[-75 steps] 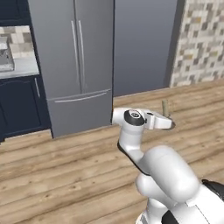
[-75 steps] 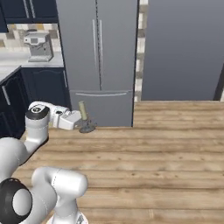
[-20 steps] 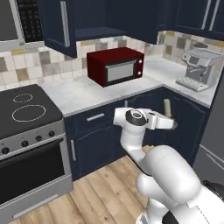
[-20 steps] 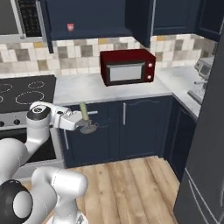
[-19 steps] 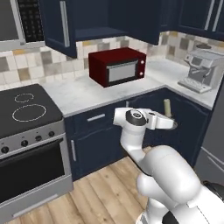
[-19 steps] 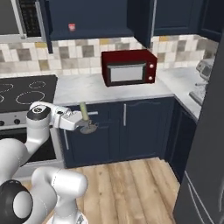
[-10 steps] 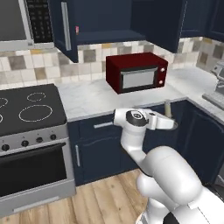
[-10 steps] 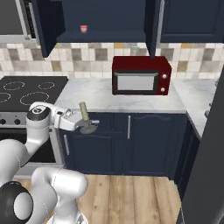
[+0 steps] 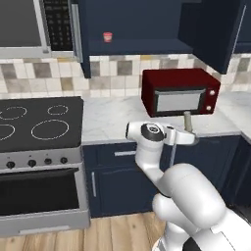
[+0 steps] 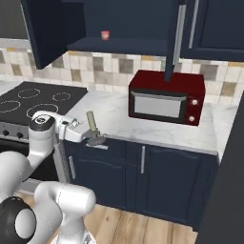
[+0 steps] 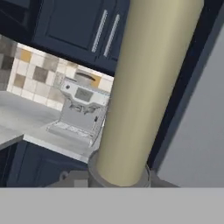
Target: Pick the candle and candle from the dining table and place them in the open cabinet. Close the cabinet after placing the objects.
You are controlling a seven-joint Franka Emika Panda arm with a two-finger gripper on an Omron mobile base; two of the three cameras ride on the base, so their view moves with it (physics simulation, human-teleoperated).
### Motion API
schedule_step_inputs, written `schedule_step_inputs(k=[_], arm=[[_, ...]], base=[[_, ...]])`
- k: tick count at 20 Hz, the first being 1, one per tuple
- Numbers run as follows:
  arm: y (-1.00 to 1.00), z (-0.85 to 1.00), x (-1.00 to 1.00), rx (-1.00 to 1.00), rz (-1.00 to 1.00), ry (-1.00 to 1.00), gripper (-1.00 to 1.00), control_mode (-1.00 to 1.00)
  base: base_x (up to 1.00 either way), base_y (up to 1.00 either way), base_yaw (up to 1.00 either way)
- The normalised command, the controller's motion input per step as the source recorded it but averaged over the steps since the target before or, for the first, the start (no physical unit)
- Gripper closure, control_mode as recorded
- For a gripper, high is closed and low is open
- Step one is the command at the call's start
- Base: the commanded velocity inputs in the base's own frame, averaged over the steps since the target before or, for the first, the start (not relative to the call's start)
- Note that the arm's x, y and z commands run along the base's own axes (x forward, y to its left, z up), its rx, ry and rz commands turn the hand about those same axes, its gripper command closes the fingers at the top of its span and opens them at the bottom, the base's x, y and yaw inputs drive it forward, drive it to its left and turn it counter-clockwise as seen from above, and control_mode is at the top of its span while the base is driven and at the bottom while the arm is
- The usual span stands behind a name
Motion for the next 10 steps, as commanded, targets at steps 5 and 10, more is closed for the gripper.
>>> schedule_step_inputs(k=[5,10], arm=[[0.0,0.0,0.0,0.0,0.0,0.0,1.0,1.0],[0.0,0.0,0.0,0.0,0.0,0.0,1.0,1.0]], base=[[0.68,-0.45,0.39],[0.96,-0.21,0.17]])
